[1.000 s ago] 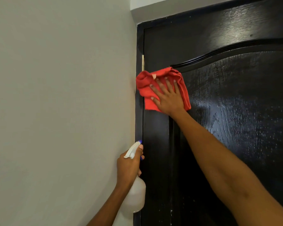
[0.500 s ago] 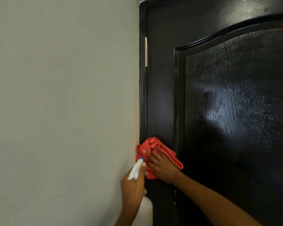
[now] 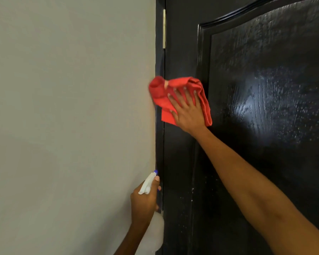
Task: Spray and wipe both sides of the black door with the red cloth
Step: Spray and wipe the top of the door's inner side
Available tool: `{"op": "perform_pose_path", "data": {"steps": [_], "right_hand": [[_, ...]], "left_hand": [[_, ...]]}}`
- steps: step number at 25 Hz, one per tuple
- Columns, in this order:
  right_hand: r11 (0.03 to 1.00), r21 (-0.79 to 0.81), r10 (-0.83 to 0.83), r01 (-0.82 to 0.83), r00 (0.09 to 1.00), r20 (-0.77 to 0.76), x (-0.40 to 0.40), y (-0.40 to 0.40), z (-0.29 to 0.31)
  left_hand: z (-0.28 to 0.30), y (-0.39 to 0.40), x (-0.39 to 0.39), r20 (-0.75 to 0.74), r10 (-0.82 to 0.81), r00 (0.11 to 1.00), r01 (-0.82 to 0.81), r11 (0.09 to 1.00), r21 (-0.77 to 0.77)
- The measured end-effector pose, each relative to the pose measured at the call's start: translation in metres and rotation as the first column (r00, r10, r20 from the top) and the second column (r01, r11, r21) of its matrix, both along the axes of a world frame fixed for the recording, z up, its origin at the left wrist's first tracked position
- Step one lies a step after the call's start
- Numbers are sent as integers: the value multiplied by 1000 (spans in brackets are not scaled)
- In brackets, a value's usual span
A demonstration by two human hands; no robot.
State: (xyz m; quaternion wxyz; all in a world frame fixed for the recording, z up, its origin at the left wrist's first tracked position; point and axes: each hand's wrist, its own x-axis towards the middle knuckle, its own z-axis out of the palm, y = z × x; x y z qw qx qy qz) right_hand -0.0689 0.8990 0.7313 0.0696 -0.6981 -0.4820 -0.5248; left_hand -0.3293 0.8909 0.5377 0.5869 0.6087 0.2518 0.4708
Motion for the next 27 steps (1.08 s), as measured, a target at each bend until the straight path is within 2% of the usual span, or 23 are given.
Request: {"op": "perform_pose_path", "data": {"steps": [2, 3, 5, 7, 9, 10, 12, 14, 15, 16, 17, 19, 20, 23, 25, 27], "right_hand": [[991, 134, 15, -11, 1000, -27, -5, 11, 13], [997, 77, 5, -3, 1000, -25, -11, 17, 3], [999, -49, 19, -15, 997, 70, -6, 21, -67], [986, -135, 116, -98, 985, 127, 5, 12, -143], [948, -270, 188, -167, 981, 52, 3, 2, -227], [902, -420, 136, -94, 988, 72, 1, -4, -271], [711, -703, 79, -7, 994, 70, -4, -22, -354], [610, -792, 45, 7, 998, 44, -7, -34, -390], [555, -831, 13, 42, 998, 60, -4, -35, -389], [514, -856, 62, 55, 993, 101, 2, -34, -387], [532, -846, 101, 46, 988, 117, 8, -36, -378], [596, -797, 56, 93, 986, 156, 7, -48, -342], [637, -769, 41, 57, 993, 108, 9, -52, -324], [835, -550, -35, -20, 995, -90, 16, -67, -249], [969, -249, -31, 5, 994, -102, 20, -72, -185], [997, -41, -70, 64, 981, -182, 16, -70, -143]], "left_hand": [[-3, 4, 1, 0, 2, 1000, -2, 1000, -7], [-12, 5, 3, -16, 3, 1000, -3, 1000, -19], [-32, 4, 5, -42, 13, 999, -15, 999, -46], [-62, 5, 7, 24, 28, 999, -24, 992, -125], [-87, 0, 6, -21, 27, 999, -30, 988, -149], [-95, -4, 6, -82, 23, 996, -34, 990, -135], [-116, -11, 9, -134, -17, 991, 0, 992, -124], [-130, -9, 11, -179, -15, 984, -14, 988, -155], [-137, -8, 12, -208, -2, 978, -31, 988, -152], [-141, -9, 11, -248, 18, 969, -54, 988, -142], [-142, -12, 10, -261, 22, 965, -62, 988, -144], [-138, -13, 4, -257, 28, 966, -66, 988, -141], [-131, -16, 1, -240, 25, 970, -61, 988, -145], [-110, -17, -1, -118, -2, 993, -18, 987, -162], [-95, -19, 3, -60, -53, 997, 44, 987, -155], [-88, -19, 10, -82, -83, 993, 75, 993, -95]]}}
